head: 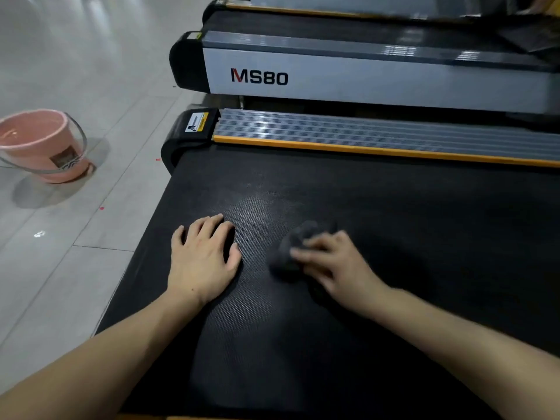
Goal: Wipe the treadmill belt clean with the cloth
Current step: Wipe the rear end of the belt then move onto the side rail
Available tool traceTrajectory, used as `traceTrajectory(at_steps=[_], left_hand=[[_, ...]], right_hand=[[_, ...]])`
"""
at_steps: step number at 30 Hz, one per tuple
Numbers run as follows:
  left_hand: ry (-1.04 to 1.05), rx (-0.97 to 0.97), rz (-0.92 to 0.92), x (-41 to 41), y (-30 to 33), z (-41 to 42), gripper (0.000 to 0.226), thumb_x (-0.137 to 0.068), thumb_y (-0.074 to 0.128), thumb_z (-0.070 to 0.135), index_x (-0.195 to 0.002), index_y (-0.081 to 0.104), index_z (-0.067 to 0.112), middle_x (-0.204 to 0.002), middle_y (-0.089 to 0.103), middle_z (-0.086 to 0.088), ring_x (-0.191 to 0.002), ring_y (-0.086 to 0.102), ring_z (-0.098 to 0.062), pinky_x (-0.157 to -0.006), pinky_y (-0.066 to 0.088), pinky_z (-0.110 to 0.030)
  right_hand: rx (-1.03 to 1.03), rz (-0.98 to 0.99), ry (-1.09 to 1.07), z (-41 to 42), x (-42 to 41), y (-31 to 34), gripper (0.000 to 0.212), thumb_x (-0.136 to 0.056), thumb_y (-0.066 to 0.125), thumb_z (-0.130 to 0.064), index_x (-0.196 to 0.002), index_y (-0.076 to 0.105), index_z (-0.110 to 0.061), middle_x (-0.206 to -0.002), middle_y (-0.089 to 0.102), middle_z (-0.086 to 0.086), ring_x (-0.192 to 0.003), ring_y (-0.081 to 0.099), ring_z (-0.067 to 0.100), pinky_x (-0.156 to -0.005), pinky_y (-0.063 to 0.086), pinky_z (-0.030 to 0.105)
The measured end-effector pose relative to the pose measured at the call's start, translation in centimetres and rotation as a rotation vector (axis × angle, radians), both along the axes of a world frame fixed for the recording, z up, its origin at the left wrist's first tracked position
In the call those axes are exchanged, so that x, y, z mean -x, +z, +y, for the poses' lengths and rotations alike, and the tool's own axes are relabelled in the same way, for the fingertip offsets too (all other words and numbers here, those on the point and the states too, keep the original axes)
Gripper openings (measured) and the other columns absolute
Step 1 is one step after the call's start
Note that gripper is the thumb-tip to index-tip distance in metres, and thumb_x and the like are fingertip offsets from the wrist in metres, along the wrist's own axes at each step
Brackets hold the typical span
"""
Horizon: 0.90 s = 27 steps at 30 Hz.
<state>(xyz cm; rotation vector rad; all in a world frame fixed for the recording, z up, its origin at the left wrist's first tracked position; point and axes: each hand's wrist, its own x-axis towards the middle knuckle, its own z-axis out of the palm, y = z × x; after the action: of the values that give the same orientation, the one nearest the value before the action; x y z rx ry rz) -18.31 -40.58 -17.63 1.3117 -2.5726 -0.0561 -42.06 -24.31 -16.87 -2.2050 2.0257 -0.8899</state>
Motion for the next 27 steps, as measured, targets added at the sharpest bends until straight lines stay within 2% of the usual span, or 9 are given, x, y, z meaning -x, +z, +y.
traceTrajectory(at_steps=[2, 5, 8, 11, 14, 17, 21, 24, 27], left_hand=[[0.011, 0.007, 0.004, 0.0, -0.1, -0.1, 0.044, -0.093, 0.04, 0.051, -0.128, 0.058, 0.031, -0.147, 0.05, 0.007, -0.14, 0.04, -0.017, -0.117, 0.026, -0.056], [0.024, -0.011, 0.012, -0.1, -0.2, -0.1, 0.045, -0.092, 0.039, 0.051, -0.128, 0.058, 0.031, -0.148, 0.051, 0.004, -0.142, 0.039, -0.02, -0.117, 0.027, -0.056], [0.009, -0.057, 0.006, -0.2, -0.1, -0.3, 0.046, -0.093, 0.037, 0.051, -0.13, 0.056, 0.033, -0.151, 0.049, 0.006, -0.146, 0.036, -0.019, -0.119, 0.025, -0.056], [-0.045, -0.105, -0.014, -1.2, 0.2, -0.9, 0.05, -0.095, 0.034, 0.053, -0.138, 0.052, 0.036, -0.158, 0.041, 0.008, -0.151, 0.029, -0.016, -0.122, 0.023, -0.052], [-0.081, -0.085, -0.04, -3.4, 0.5, -2.0, 0.055, -0.093, 0.029, 0.054, -0.138, 0.054, 0.035, -0.157, 0.044, 0.007, -0.151, 0.03, -0.018, -0.121, 0.029, -0.047], [-0.055, -0.07, -0.011, -5.0, 0.4, -2.5, 0.057, -0.092, 0.028, 0.053, -0.137, 0.057, 0.033, -0.155, 0.048, 0.005, -0.148, 0.035, -0.019, -0.119, 0.032, -0.043], [-0.056, -0.051, -0.018, -5.4, 0.2, -2.2, 0.057, -0.093, 0.029, 0.052, -0.138, 0.057, 0.032, -0.154, 0.048, 0.005, -0.148, 0.037, -0.019, -0.118, 0.033, -0.043], [-0.029, -0.07, -0.007, -5.8, 0.2, -2.5, 0.054, -0.092, 0.03, 0.054, -0.137, 0.056, 0.036, -0.154, 0.047, 0.007, -0.148, 0.035, -0.019, -0.118, 0.032, -0.045], [0.013, -0.058, 0.007, -6.3, 0.0, -2.6, 0.053, -0.093, 0.032, 0.053, -0.138, 0.055, 0.036, -0.156, 0.046, 0.008, -0.149, 0.033, -0.017, -0.118, 0.029, -0.04]], right_hand=[[-0.024, 0.029, 0.157, 2.8, -1.3, 0.0, 0.033, -0.095, 0.064, -0.029, -0.127, 0.065, -0.034, -0.125, 0.059, -0.003, -0.094, 0.046, 0.02, -0.095, 0.039, 0.025], [-0.003, 0.138, 0.182, -1.2, 0.8, 0.1, 0.028, -0.098, 0.058, -0.027, -0.124, 0.067, -0.028, -0.119, 0.062, 0.002, -0.091, 0.051, 0.026, -0.091, 0.041, 0.03], [0.049, 0.087, -0.166, -9.7, 3.5, 0.2, 0.027, -0.094, 0.06, -0.025, -0.119, 0.07, -0.027, -0.108, 0.063, 0.004, -0.092, 0.053, 0.033, -0.091, 0.04, 0.034], [-0.028, -0.07, -0.456, -12.6, 2.2, 0.4, 0.028, -0.093, 0.064, -0.026, -0.12, 0.07, -0.03, -0.109, 0.059, -0.005, -0.097, 0.043, 0.023, -0.096, 0.043, 0.037], [0.061, -0.04, -0.265, -8.0, -1.1, 0.1, 0.03, -0.088, 0.071, -0.022, -0.116, 0.072, -0.029, -0.108, 0.062, -0.001, -0.086, 0.044, 0.021, -0.086, 0.048, 0.038], [0.006, 0.018, 0.049, -1.4, -4.9, -0.5, 0.033, -0.091, 0.067, -0.026, -0.124, 0.067, -0.033, -0.119, 0.061, -0.003, -0.089, 0.046, 0.021, -0.089, 0.043, 0.027], [0.022, 0.121, 0.179, -4.5, -2.5, 0.1, 0.029, -0.095, 0.06, -0.028, -0.123, 0.067, -0.029, -0.117, 0.062, 0.001, -0.087, 0.048, 0.023, -0.089, 0.042, 0.028], [0.075, 0.064, -0.152, -13.0, 0.1, -0.1, 0.027, -0.093, 0.061, -0.024, -0.117, 0.072, -0.026, -0.107, 0.063, 0.003, -0.085, 0.046, 0.022, -0.088, 0.046, 0.04], [-0.014, -0.069, -0.45, -18.1, 0.3, -0.5, 0.027, -0.094, 0.062, -0.03, -0.121, 0.068, -0.035, -0.111, 0.056, -0.005, -0.093, 0.029, 0.011, -0.098, 0.042, 0.036]])
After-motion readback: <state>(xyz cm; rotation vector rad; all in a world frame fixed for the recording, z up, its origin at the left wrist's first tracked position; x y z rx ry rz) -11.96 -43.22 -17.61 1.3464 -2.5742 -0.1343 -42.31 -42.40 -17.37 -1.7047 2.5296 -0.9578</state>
